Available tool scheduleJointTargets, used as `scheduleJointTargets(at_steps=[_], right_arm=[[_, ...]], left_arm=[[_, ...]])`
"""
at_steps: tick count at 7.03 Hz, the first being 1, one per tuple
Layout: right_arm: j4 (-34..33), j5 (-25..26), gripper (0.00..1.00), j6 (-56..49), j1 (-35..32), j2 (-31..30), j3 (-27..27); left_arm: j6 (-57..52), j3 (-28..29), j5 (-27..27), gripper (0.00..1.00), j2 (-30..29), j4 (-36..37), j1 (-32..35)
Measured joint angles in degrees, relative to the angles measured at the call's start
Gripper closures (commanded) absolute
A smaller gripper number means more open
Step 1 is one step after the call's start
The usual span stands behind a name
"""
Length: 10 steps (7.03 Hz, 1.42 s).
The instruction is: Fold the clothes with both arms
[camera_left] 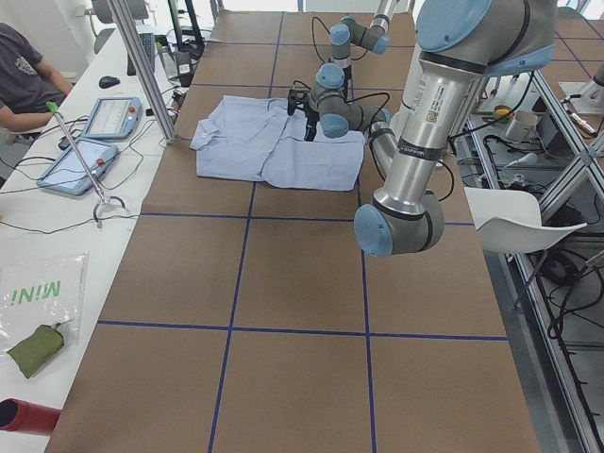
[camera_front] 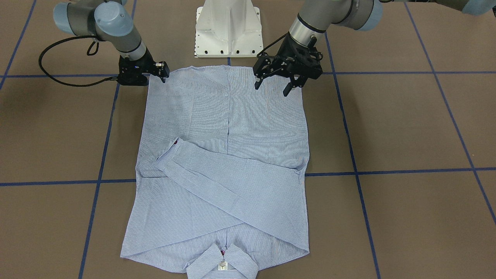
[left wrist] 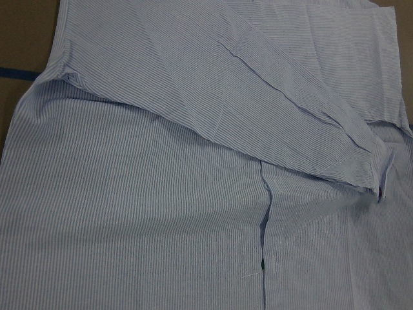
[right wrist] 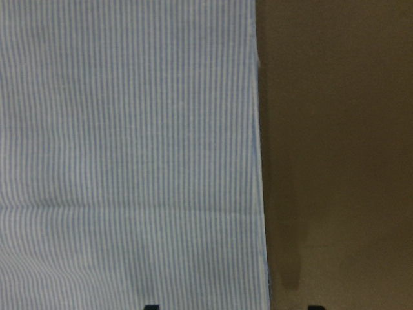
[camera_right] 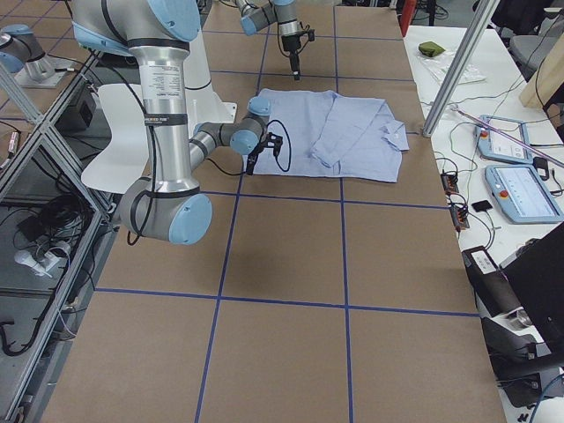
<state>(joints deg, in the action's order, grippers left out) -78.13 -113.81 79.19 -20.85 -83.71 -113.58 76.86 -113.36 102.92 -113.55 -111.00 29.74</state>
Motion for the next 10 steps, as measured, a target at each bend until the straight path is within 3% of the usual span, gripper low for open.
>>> scheduleJointTargets(at_steps=[4, 6, 8, 10], right_arm=[[-0.08, -0.52, 0.22, 0.00, 0.54, 0.03, 0.43], [-0.07, -0.94, 0.28, 0.00, 0.67, 0.02, 0.96], [-0.01, -1.37, 0.48, 0.00, 0.65, -0.02, 1.12], [0.00, -1.70, 0.56, 0.00, 0.64, 0.03, 1.21]], left_arm=[[-0.05, 0.10, -0.20, 0.00, 0.00, 0.00, 0.11], [-0.05, 0.15, -0.22, 0.00, 0.00, 0.00, 0.07], [-0.05, 0.11, -0.28, 0.00, 0.00, 0.00, 0.10], [-0.05, 0.15, -0.34, 0.00, 0.00, 0.00, 0.14]])
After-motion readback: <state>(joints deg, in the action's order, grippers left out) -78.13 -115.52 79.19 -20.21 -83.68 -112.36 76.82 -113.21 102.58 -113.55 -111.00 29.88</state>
